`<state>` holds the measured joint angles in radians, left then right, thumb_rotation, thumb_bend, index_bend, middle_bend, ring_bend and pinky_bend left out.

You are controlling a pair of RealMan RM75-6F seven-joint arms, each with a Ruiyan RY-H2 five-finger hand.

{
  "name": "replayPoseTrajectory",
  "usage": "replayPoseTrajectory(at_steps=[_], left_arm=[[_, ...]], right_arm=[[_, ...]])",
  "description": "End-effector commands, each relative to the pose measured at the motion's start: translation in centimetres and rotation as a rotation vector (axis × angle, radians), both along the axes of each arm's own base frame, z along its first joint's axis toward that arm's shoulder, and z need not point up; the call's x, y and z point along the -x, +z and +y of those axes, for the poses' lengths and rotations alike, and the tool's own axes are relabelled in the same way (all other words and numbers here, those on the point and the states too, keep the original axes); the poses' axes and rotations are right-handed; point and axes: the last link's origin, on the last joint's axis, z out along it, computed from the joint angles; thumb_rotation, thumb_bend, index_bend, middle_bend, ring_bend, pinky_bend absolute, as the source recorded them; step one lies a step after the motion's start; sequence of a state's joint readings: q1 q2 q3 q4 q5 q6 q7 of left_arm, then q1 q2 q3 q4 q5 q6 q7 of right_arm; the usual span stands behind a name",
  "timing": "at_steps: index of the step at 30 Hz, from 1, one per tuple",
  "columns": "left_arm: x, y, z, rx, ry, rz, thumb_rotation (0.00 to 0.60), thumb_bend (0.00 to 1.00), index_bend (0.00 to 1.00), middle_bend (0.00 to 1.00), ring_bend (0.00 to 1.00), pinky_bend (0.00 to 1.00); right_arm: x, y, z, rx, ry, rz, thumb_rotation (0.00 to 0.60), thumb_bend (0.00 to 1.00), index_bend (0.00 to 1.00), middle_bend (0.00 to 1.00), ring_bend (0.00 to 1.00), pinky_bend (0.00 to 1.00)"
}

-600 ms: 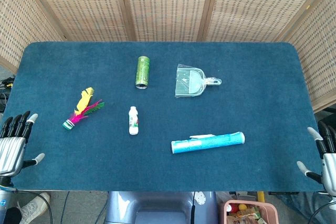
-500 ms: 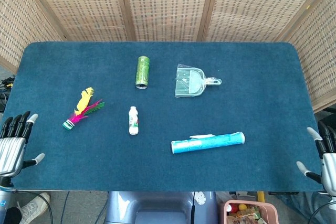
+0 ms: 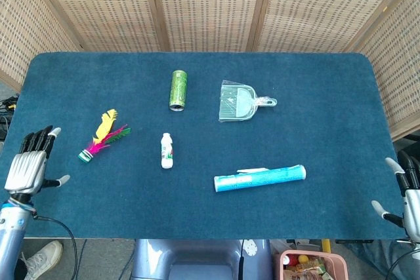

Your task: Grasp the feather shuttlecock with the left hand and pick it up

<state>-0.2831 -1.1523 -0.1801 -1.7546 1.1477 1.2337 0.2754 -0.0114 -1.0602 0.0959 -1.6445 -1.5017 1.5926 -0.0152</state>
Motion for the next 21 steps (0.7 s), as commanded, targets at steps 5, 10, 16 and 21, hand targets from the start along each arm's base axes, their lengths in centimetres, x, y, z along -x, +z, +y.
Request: replayPoseTrajectory(at_steps=[5, 10, 16, 21], left_arm=[[-1.7, -5.6, 10.4, -0.052, -0.001, -0.104, 0.600, 0.21, 0.45, 0.00, 0.00, 0.00], [-2.5, -8.3, 13.0, 0.000, 0.045, -0.045, 0.600, 0.23, 0.45, 0.00, 0.00, 0.00], [-2.9, -10.4, 14.1, 0.028, 0.089, -0.029, 0.600, 0.28, 0.45, 0.00, 0.00, 0.00], [-2.9, -11.7, 14.0, 0.064, 0.113, -0.044, 0.600, 0.28, 0.45, 0.00, 0.00, 0.00]], right_arm=[[0.7, 0.1, -0.6, -0.003, -0.021, -0.024, 0.600, 0.00, 0.00, 0.00, 0.00, 0.00], [1.2, 0.0, -1.0, -0.008, -0.039, -0.024, 0.600, 0.00, 0.00, 0.00, 0.00, 0.00], [1.7, 0.0, -1.2, -0.010, -0.061, -0.024, 0.600, 0.00, 0.00, 0.00, 0.00, 0.00], [1.8, 0.1, -1.3, -0.010, -0.068, -0.027, 0.600, 0.00, 0.00, 0.00, 0.00, 0.00]])
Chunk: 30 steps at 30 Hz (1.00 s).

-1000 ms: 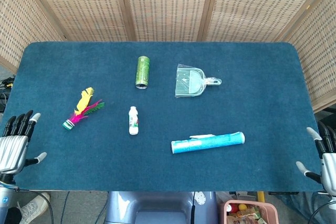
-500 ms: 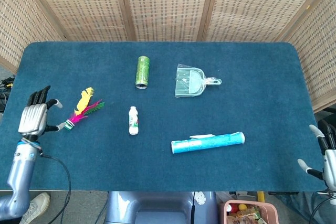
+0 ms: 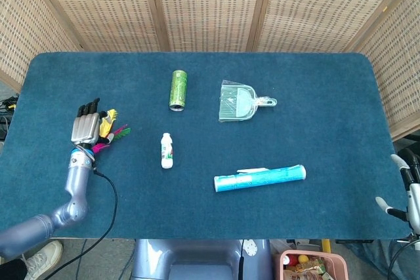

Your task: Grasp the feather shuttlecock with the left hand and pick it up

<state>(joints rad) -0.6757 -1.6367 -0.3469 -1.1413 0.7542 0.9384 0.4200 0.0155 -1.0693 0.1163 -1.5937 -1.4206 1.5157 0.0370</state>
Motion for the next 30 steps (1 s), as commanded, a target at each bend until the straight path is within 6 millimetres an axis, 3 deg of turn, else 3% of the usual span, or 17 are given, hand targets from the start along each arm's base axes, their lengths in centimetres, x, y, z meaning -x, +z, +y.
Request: replayPoseTrajectory(at_steps=[1, 16, 30], left_arm=[[-0.1, -0.6, -0.1, 0.017, 0.009, -0.016, 0.600, 0.28, 0.46, 0.00, 0.00, 0.00], [-0.4, -2.3, 0.3, 0.033, 0.018, -0.021, 0.600, 0.34, 0.50, 0.00, 0.00, 0.00], [-0.5, -2.4, 0.3, 0.016, 0.008, -0.036, 0.600, 0.43, 0.65, 0.00, 0.00, 0.00]], right_arm=[[0.0, 0.0, 0.0, 0.001, -0.001, -0.001, 0.600, 0.00, 0.00, 0.00, 0.00, 0.00], [0.1, 0.1, 0.0, 0.005, 0.008, -0.010, 0.600, 0.00, 0.00, 0.00, 0.00, 0.00], [0.2, 0.0, -0.1, -0.003, 0.001, -0.012, 0.600, 0.00, 0.00, 0.00, 0.00, 0.00]])
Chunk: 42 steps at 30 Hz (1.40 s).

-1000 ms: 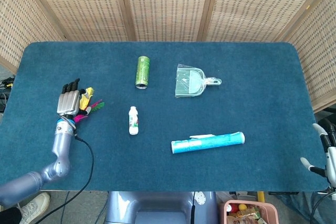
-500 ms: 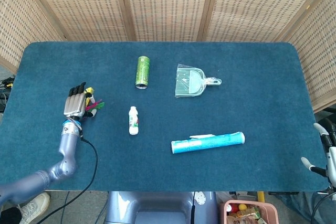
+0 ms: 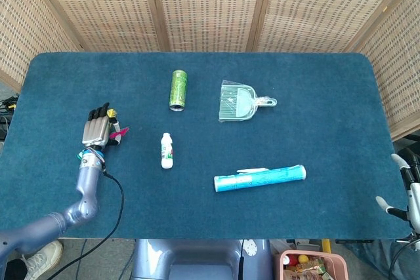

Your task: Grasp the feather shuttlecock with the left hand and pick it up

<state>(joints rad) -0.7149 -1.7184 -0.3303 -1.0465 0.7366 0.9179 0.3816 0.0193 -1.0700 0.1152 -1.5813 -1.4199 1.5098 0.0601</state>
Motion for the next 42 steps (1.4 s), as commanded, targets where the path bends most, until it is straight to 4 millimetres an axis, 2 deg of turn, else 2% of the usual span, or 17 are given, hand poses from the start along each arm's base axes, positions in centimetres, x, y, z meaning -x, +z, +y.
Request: replayPoseTrajectory(at_steps=[1, 10, 15, 18, 22, 26, 33, 38, 42], left_arm=[[-0.1, 0.2, -0.1, -0.008, -0.007, -0.010, 0.600, 0.43, 0.66, 0.00, 0.00, 0.00], [-2.3, 3.4, -1.1, -0.097, -0.103, -0.124, 0.600, 0.45, 0.69, 0.00, 0.00, 0.00], [-3.2, 6.5, -3.1, -0.153, -0.146, -0.310, 0.600, 0.46, 0.69, 0.00, 0.00, 0.00], [-3.0, 7.4, -3.9, -0.182, -0.173, -0.382, 0.600, 0.46, 0.69, 0.00, 0.00, 0.00], [-2.3, 7.4, -4.2, -0.206, -0.172, -0.471, 0.600, 0.46, 0.69, 0.00, 0.00, 0.00], [-1.7, 6.4, -4.0, -0.228, -0.159, -0.530, 0.600, 0.46, 0.69, 0.00, 0.00, 0.00], [-1.3, 4.4, -4.0, -0.186, -0.172, -0.507, 0.600, 0.46, 0.69, 0.00, 0.00, 0.00], [-0.9, 3.7, -4.2, -0.170, -0.167, -0.506, 0.600, 0.46, 0.68, 0.00, 0.00, 0.00], [-0.4, 3.8, -4.5, -0.175, -0.161, -0.507, 0.600, 0.46, 0.57, 0.00, 0.00, 0.00]], right_arm=[[0.0, 0.0, 0.0, 0.000, -0.001, -0.001, 0.600, 0.00, 0.00, 0.00, 0.00, 0.00], [-0.3, 0.0, 0.1, -0.001, 0.008, -0.005, 0.600, 0.00, 0.00, 0.00, 0.00, 0.00], [-0.4, 0.1, 0.3, 0.001, 0.014, -0.010, 0.600, 0.00, 0.00, 0.00, 0.00, 0.00], [-0.4, 0.1, 0.2, -0.001, 0.014, -0.011, 0.600, 0.00, 0.00, 0.00, 0.00, 0.00], [-0.3, 0.0, 0.1, -0.005, 0.012, -0.013, 0.600, 0.00, 0.00, 0.00, 0.00, 0.00], [-0.1, 0.0, 0.0, -0.007, 0.002, -0.014, 0.600, 0.00, 0.00, 0.00, 0.00, 0.00], [0.3, -0.1, -0.2, -0.011, -0.015, -0.020, 0.600, 0.00, 0.00, 0.00, 0.00, 0.00], [0.2, 0.0, -0.2, -0.006, -0.010, -0.023, 0.600, 0.00, 0.00, 0.00, 0.00, 0.00], [0.2, 0.2, -0.1, 0.000, -0.008, -0.026, 0.600, 0.00, 0.00, 0.00, 0.00, 0.00]])
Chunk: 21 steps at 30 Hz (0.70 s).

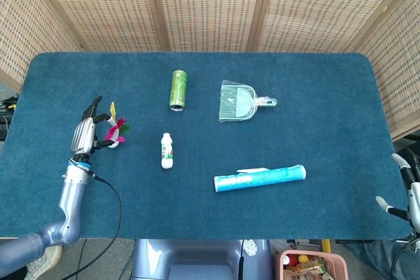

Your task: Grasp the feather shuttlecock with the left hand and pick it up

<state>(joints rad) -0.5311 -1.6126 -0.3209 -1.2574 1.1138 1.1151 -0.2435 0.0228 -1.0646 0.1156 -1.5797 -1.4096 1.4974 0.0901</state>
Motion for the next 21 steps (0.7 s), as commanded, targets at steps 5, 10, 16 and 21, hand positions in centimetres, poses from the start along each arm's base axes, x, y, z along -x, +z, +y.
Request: replayPoseTrajectory(at_steps=[5, 10, 16, 21], left_arm=[[0.5, 0.8, -0.8, -0.021, 0.002, -0.008, 0.600, 0.47, 0.56, 0.00, 0.00, 0.00], [1.7, 1.6, -2.0, -0.013, 0.047, 0.020, 0.600, 0.45, 0.36, 0.00, 0.00, 0.00], [3.2, 2.6, -3.5, 0.013, 0.086, 0.034, 0.600, 0.20, 0.00, 0.00, 0.00, 0.00], [3.3, 5.4, -5.5, -0.015, 0.042, 0.032, 0.600, 0.07, 0.00, 0.00, 0.00, 0.00]], right_arm=[[-0.1, 0.3, 0.1, 0.013, 0.007, -0.006, 0.600, 0.00, 0.00, 0.00, 0.00, 0.00], [-0.3, 0.3, 0.3, 0.015, 0.015, -0.008, 0.600, 0.00, 0.00, 0.00, 0.00, 0.00], [-0.5, 0.4, 0.4, 0.015, 0.025, -0.010, 0.600, 0.00, 0.00, 0.00, 0.00, 0.00], [-0.8, 0.5, 0.7, 0.017, 0.041, -0.015, 0.600, 0.00, 0.00, 0.00, 0.00, 0.00]])
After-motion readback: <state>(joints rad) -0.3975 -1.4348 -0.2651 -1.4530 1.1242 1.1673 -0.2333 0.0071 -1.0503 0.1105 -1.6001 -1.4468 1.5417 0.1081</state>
